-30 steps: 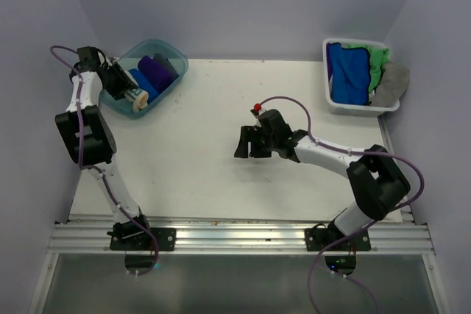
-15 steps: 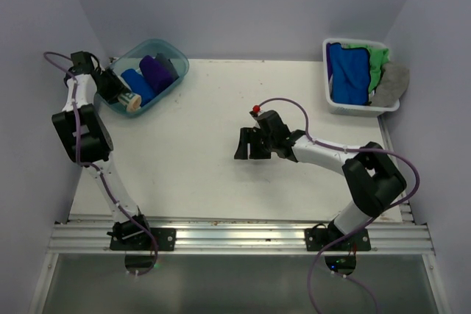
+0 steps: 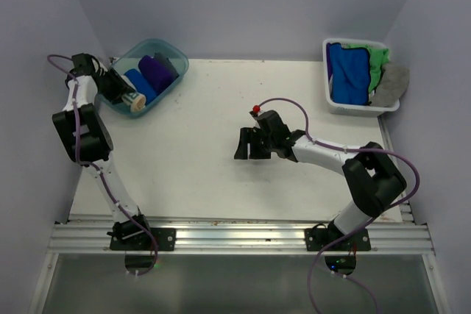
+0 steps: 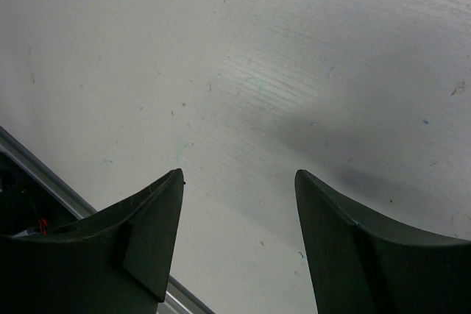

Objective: Roll the towels
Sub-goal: Place the rolled towel into the container

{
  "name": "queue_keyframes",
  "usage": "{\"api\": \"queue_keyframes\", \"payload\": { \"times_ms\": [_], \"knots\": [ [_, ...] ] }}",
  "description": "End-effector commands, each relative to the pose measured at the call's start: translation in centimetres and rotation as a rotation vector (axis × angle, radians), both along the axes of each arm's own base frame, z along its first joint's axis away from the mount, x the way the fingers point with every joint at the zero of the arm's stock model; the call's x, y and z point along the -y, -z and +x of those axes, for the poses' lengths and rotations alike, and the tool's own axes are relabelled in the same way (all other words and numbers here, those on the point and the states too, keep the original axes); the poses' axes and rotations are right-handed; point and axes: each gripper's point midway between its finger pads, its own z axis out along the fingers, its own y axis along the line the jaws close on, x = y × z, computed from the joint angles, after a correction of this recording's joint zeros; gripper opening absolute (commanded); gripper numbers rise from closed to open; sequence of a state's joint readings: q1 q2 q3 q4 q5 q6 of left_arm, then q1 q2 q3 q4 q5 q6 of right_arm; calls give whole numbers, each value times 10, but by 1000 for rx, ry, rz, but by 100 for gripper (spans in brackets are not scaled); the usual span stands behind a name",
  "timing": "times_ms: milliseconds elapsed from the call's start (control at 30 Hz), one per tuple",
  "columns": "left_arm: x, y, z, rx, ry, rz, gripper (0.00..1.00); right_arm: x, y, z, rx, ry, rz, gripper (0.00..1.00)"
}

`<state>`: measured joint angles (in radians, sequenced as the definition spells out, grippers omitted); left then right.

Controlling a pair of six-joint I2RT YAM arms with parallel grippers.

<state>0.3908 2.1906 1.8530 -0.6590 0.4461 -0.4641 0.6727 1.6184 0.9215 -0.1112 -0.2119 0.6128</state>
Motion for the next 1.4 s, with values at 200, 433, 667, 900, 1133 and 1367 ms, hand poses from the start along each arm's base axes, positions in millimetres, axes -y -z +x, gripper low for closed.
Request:
{"api": "queue_keyframes", "payload": {
  "times_ms": [200, 433, 667, 900, 1133, 1367],
  "knots": [
    [-10, 14, 2, -25, -19, 20, 56, -1, -17, 1, 34, 2, 40, 66],
    [-12, 13, 0, -37, -20, 34, 83, -2, -17, 0, 32, 3, 45, 65],
    [-13, -19, -2, 2, -32, 66, 89, -2, -21, 0, 38, -2, 52, 66],
    [-13, -57, -4, 34, -52, 73, 91, -5, -26, 2, 49, -14, 61, 66],
    [-15, -58, -15, -19, -86, 86, 91, -6, -27, 0, 51, -21, 65, 66],
    [-22, -62, -32, -62, -139, 141, 91, -7, -28, 0, 51, -25, 72, 66]
  ]
}}
